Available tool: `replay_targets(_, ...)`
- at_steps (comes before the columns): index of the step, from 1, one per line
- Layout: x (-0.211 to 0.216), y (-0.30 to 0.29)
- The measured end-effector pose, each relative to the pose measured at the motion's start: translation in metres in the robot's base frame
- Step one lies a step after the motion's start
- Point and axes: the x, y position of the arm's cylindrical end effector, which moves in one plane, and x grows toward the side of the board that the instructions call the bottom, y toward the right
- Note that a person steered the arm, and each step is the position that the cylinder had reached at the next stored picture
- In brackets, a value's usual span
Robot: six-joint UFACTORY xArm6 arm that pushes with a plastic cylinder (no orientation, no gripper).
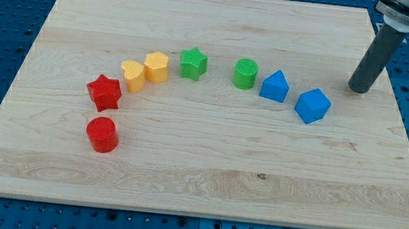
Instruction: Point at the red circle
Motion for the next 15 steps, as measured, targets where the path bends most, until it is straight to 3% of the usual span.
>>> replay_targets(3,0.0,0.005)
replay_targets(4,0.027,0.035)
replay_targets(5,0.115,0.038)
replay_targets(6,0.179,-0.039)
replay_targets(7,0.209,-0.159)
replay_targets(8,0.216,-0.289)
replay_targets(9,0.212,-0.338)
replay_targets(10,0.191,-0.343)
replay_targets(11,0.166,-0.389)
replay_targets(12,0.166,-0.401)
replay_targets(15,0.156,-0.369)
